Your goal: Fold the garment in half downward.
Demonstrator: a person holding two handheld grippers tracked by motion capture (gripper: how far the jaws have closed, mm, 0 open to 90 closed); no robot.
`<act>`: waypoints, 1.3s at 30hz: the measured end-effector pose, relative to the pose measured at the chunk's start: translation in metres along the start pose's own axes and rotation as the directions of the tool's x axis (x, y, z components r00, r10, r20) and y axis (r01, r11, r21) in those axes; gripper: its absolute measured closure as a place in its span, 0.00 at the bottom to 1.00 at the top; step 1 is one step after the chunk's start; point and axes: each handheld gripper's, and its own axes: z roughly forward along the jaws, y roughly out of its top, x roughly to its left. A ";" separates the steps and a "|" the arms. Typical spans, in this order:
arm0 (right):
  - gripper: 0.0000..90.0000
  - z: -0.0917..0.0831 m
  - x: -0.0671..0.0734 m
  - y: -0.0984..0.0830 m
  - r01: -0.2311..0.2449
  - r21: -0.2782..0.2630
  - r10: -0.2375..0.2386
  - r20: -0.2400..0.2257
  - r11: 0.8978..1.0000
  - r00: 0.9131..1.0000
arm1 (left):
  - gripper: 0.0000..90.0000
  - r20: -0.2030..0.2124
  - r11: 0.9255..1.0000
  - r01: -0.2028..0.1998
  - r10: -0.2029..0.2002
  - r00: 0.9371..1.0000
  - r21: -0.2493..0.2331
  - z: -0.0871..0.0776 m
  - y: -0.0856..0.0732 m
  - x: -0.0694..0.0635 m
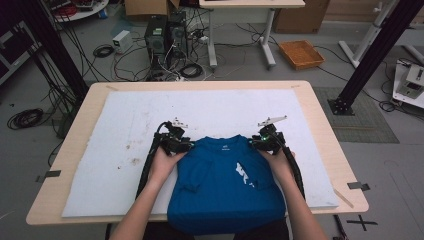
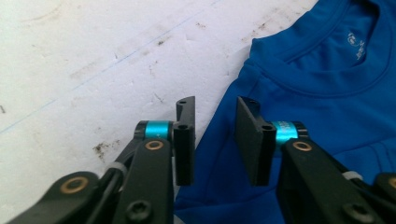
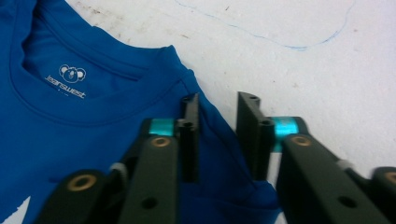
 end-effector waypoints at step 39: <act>0.98 -0.005 -0.031 0.044 -0.086 -0.149 0.080 -0.045 0.985 0.996 | 0.98 0.029 0.993 -0.016 0.020 0.999 -0.118 -0.008 0.050 0.039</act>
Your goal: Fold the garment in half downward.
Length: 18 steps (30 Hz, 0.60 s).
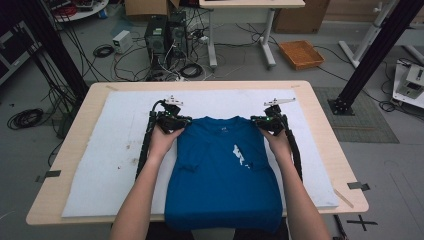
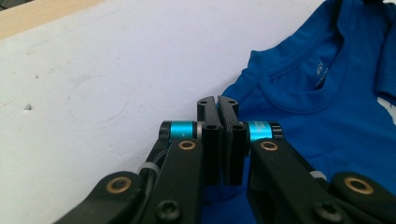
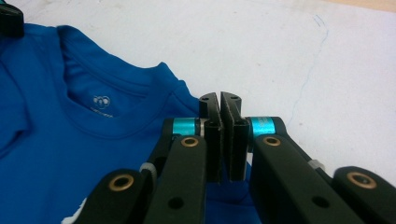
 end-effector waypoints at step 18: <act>0.98 -0.045 0.029 -0.009 0.040 -0.087 -0.041 -0.012 0.995 0.999 | 0.98 0.025 0.991 -0.081 0.084 0.996 -0.111 -0.046 -0.008 -0.032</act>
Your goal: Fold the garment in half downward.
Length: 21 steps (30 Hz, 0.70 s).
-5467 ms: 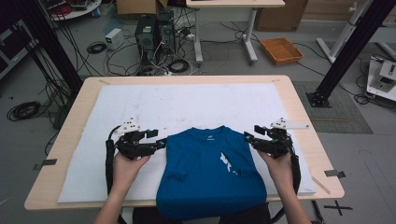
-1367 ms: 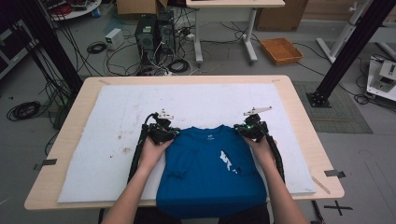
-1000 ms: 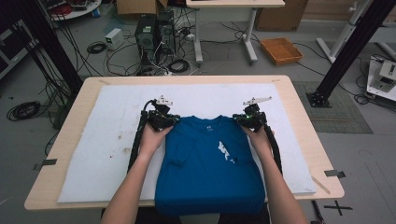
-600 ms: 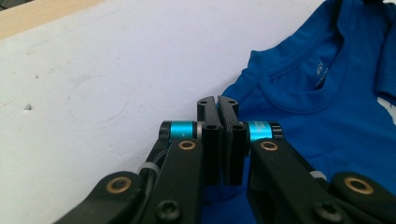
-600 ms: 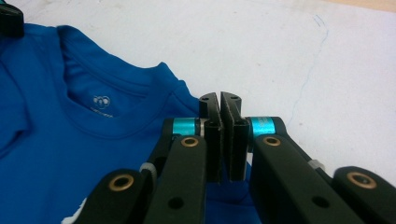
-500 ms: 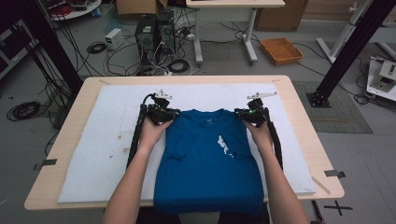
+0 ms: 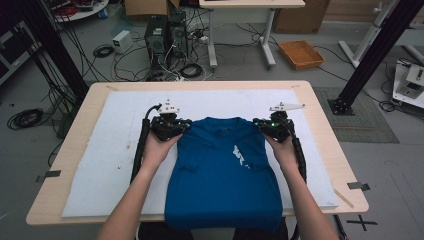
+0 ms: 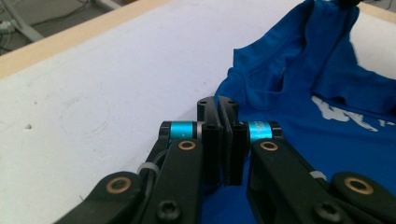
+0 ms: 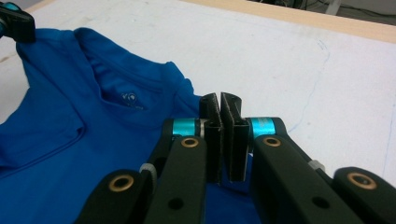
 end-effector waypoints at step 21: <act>0.98 -0.056 0.041 -0.047 0.050 -0.051 -0.051 -0.031 0.997 0.998 | 0.98 0.077 0.995 -0.099 0.100 0.992 -0.023 -0.042 -0.034 -0.051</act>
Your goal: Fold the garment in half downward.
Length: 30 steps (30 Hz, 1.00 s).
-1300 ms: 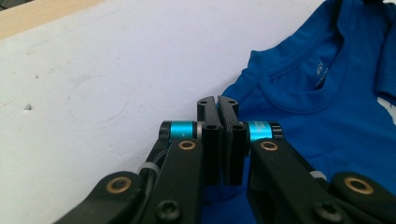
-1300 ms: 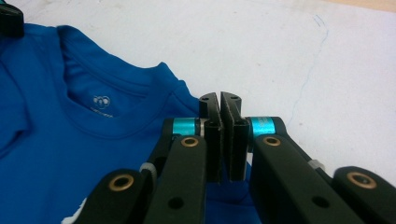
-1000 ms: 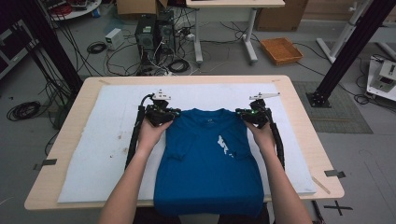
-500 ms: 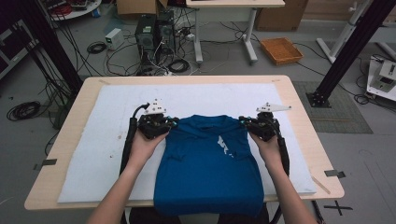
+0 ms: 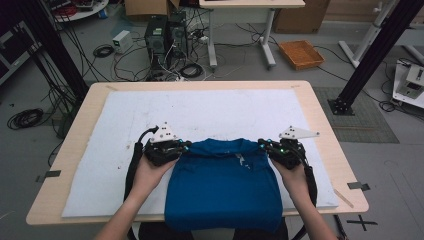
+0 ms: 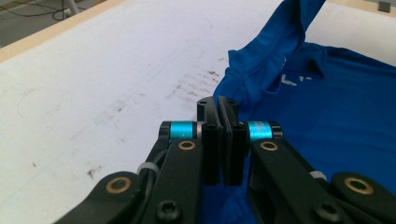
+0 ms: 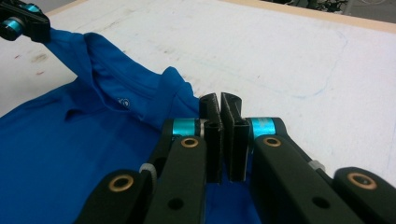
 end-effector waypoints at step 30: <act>0.97 -0.051 0.059 -0.082 0.148 0.112 -0.148 -0.006 0.983 0.989 | 0.97 0.080 0.971 -0.211 0.203 0.976 0.114 -0.025 -0.062 -0.084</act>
